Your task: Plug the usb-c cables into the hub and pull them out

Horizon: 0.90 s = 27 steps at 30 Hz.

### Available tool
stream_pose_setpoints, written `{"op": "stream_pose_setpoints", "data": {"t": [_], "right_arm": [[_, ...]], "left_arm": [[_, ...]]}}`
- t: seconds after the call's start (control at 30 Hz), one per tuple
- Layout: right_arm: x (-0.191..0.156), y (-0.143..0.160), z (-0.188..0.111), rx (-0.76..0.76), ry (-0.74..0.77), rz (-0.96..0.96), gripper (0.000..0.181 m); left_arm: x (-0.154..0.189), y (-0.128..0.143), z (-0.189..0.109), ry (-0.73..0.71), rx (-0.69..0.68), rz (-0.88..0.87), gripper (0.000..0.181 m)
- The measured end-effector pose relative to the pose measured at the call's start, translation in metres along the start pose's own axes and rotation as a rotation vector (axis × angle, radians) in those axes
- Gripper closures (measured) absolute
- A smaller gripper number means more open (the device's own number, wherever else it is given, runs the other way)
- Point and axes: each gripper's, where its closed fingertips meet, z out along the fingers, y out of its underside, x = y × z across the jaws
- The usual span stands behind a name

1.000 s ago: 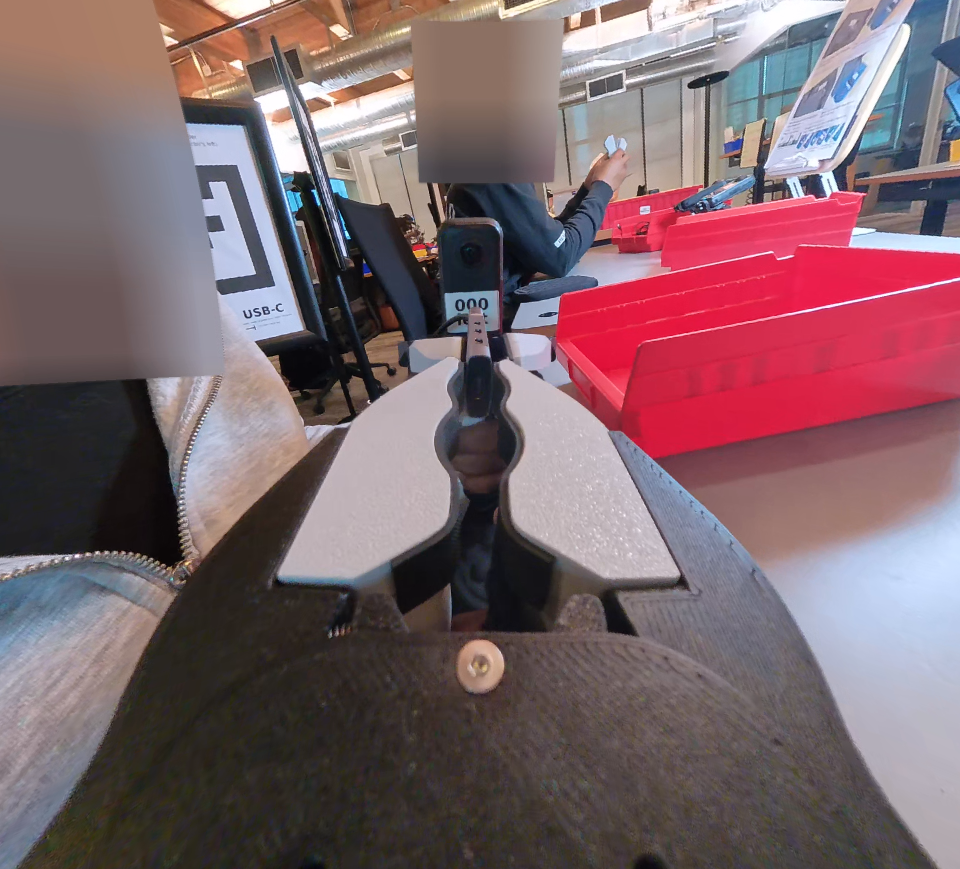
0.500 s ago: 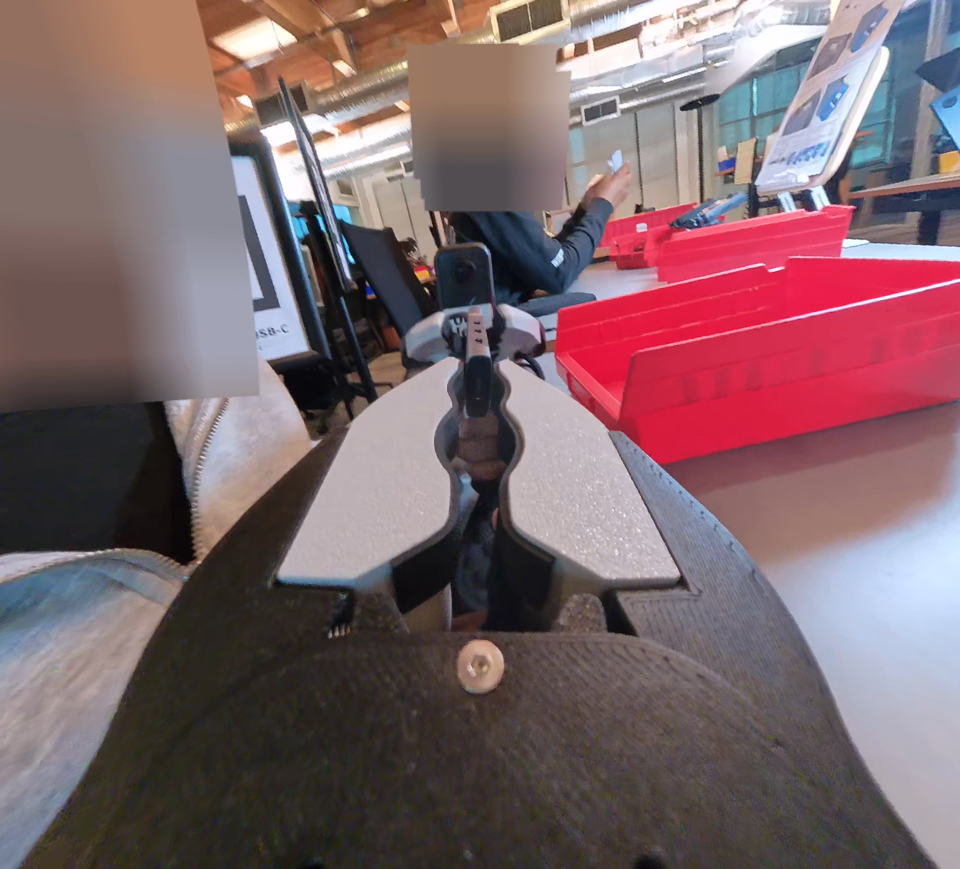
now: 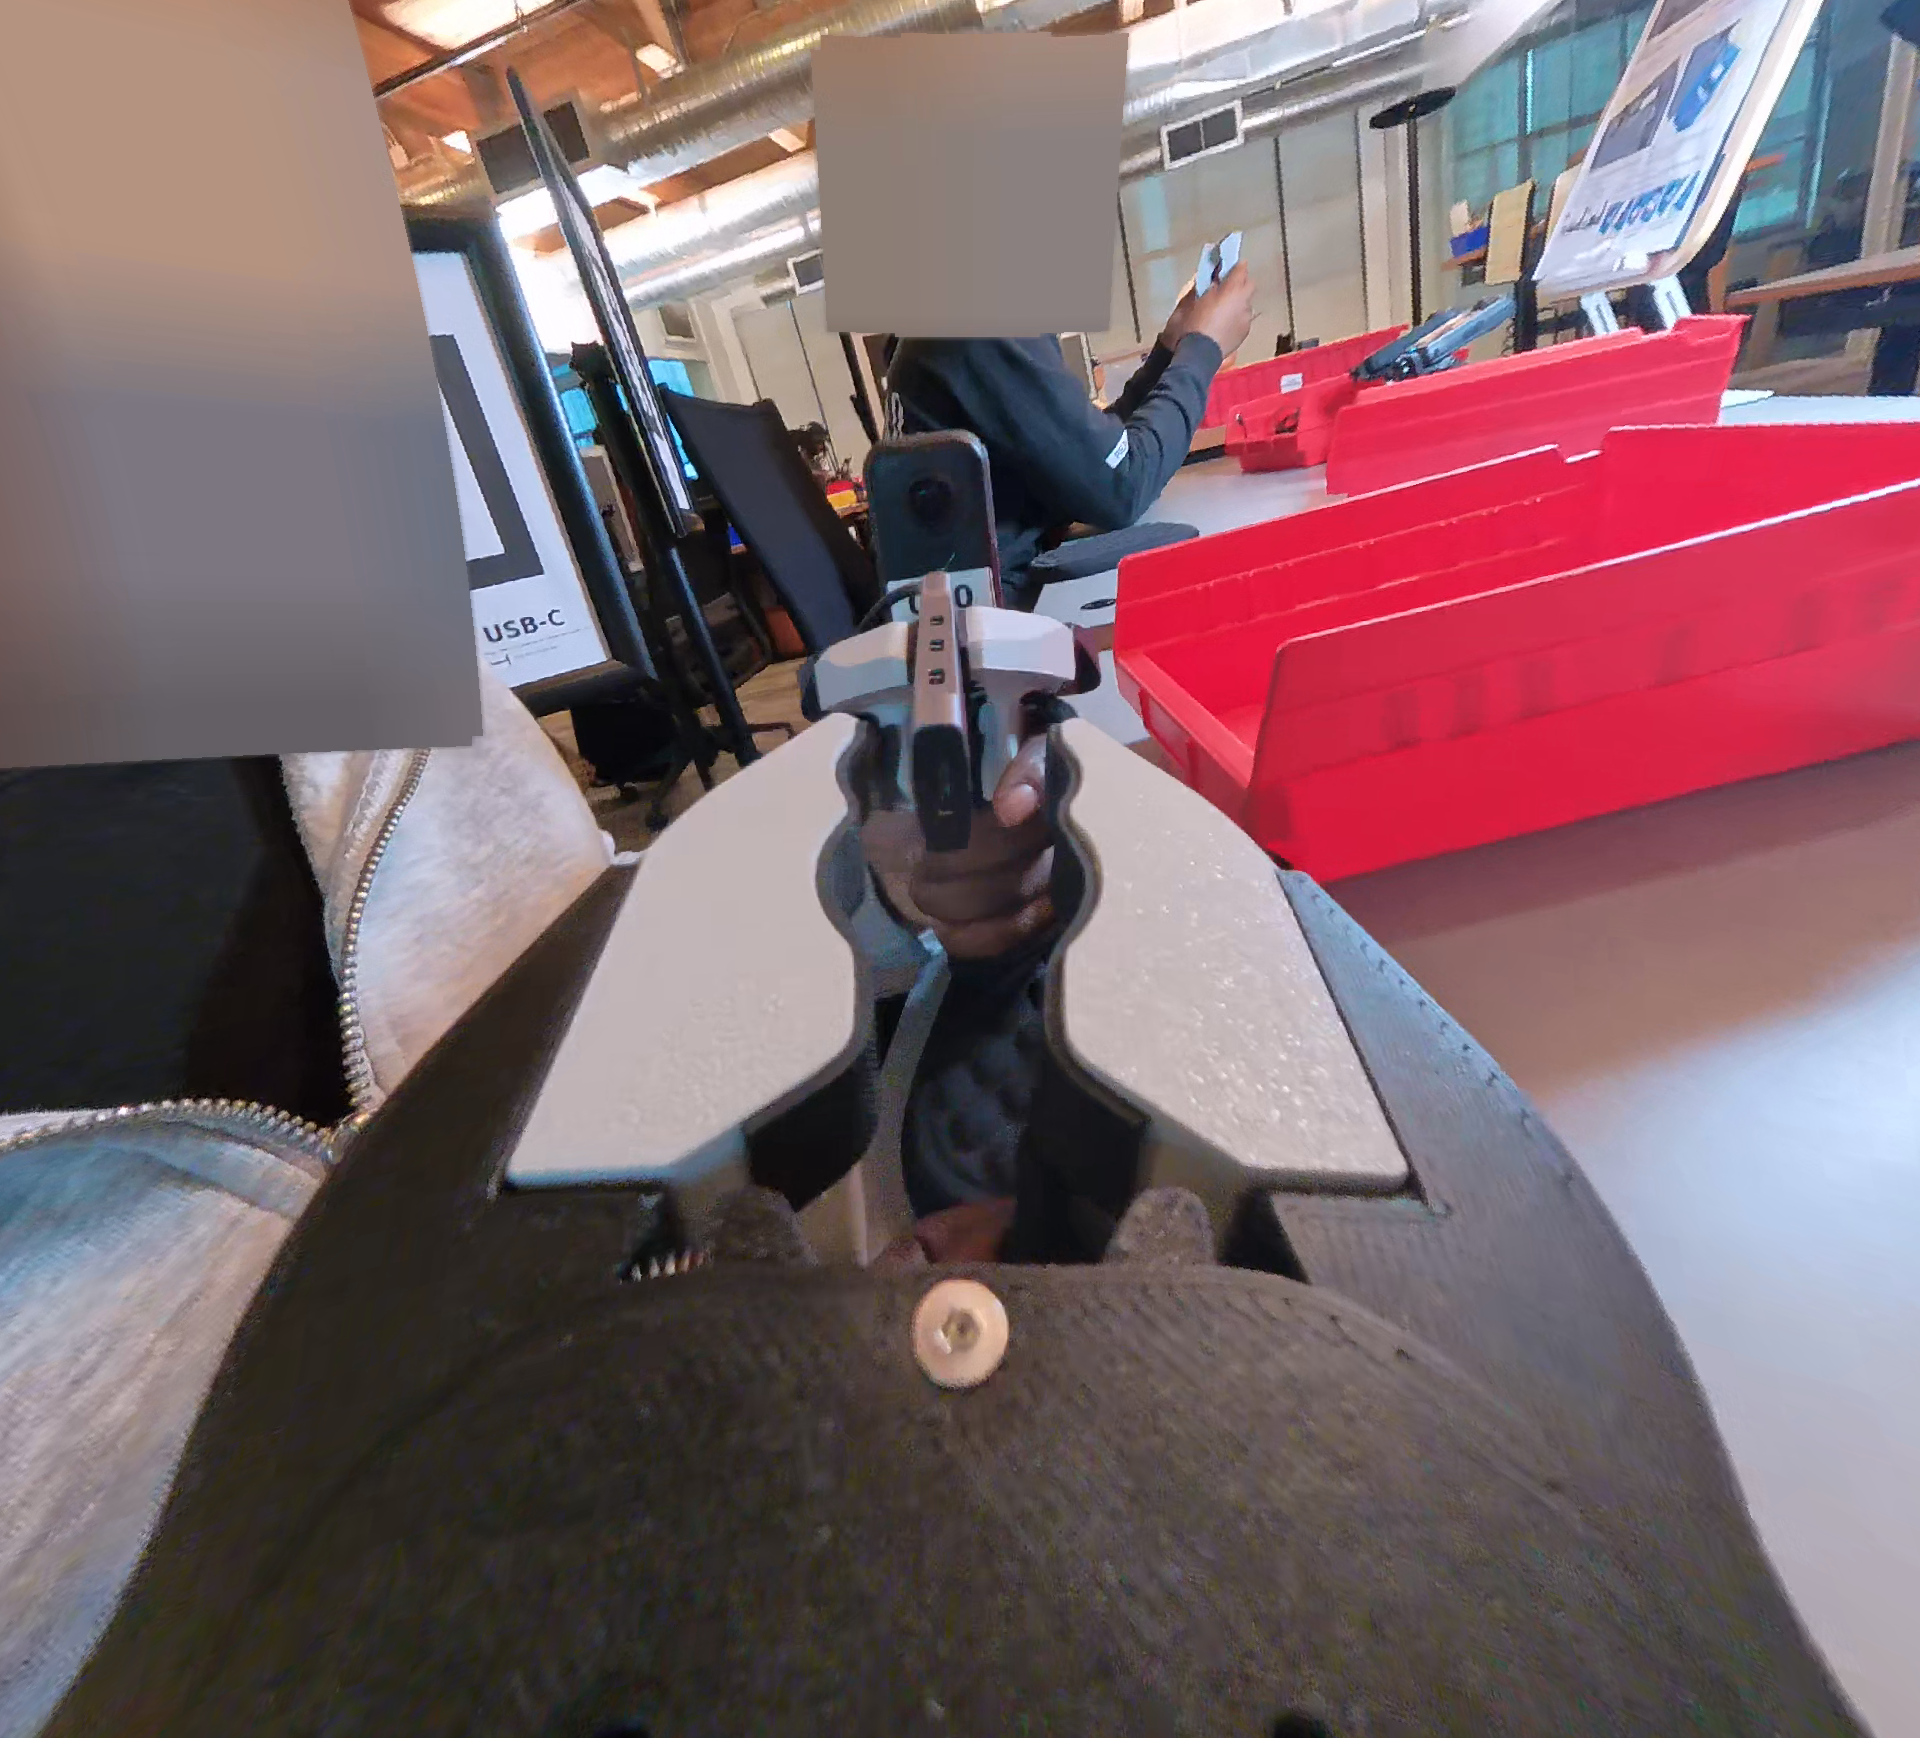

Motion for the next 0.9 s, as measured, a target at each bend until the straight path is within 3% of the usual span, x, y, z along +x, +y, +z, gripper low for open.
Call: {"op": "stream_pose_setpoints", "data": {"t": [0.13,0.2,0.4,0.5,0.63,0.77,0.9], "right_arm": [[-0.005,0.007,0.004,-0.033,-0.009,-0.043,0.159],[-0.004,0.009,0.005,-0.046,0.004,-0.067,0.172],[-0.009,0.004,0.002,-0.033,-0.007,-0.107,0.172],[-0.018,-0.011,-0.003,0.045,-0.042,-0.129,0.172],[-0.031,-0.047,-0.014,0.163,-0.022,-0.192,0.173],[-0.062,-0.107,-0.039,0.314,0.005,-0.305,0.173],[-0.071,-0.171,-0.087,0.299,0.268,-0.529,0.172]], "left_arm": [[0.0,0.004,0.003,-0.003,-0.027,0.007,0.172],[0.002,0.007,0.004,0.001,-0.046,0.014,0.172],[0.005,0.009,0.007,0.019,-0.06,0.01,0.17],[0.003,0.015,0.01,-0.007,-0.101,0.025,0.153],[-0.011,0.029,0.016,-0.111,-0.202,0.017,0.148],[-0.041,0.033,0.012,-0.308,-0.223,-0.059,0.147],[-0.053,0.018,0.0,-0.369,-0.103,-0.135,0.147]]}}
